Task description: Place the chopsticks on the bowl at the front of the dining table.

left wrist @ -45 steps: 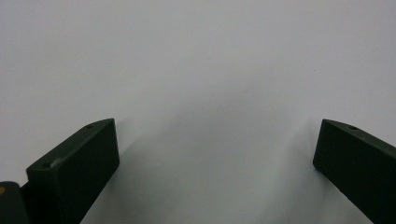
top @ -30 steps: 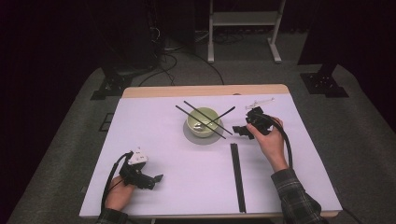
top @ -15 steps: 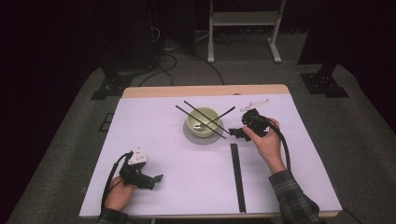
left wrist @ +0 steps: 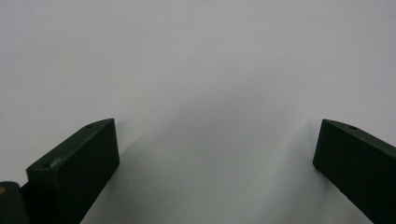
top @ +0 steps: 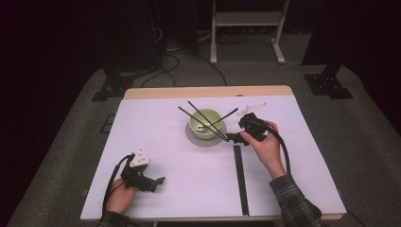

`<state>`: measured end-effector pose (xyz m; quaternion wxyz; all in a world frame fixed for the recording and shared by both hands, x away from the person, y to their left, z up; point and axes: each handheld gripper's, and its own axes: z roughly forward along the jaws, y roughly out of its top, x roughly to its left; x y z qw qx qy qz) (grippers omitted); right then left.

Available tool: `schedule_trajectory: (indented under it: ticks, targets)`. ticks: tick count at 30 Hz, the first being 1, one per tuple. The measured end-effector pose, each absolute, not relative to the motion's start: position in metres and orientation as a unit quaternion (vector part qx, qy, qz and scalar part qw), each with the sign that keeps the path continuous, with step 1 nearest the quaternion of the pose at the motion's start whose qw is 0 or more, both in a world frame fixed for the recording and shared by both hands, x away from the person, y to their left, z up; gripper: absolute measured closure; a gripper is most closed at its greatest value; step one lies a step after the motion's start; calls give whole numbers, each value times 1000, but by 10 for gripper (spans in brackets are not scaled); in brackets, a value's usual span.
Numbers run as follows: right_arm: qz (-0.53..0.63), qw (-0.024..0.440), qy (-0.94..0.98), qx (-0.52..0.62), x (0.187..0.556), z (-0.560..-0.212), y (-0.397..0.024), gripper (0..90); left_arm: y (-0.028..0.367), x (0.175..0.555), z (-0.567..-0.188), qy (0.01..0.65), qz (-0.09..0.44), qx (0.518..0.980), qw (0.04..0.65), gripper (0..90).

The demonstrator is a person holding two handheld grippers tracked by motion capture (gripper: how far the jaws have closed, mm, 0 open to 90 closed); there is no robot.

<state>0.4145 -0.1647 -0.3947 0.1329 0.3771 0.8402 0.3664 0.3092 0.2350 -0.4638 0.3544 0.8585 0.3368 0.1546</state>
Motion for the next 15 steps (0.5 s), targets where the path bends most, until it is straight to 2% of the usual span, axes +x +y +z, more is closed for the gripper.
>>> schedule_trajectory:
  ticks: [15]
  targets:
    - [373, 120, 852, 346, 405, -395, -140, 240, 235, 309, -464, 337, 155, 858, 355, 0]
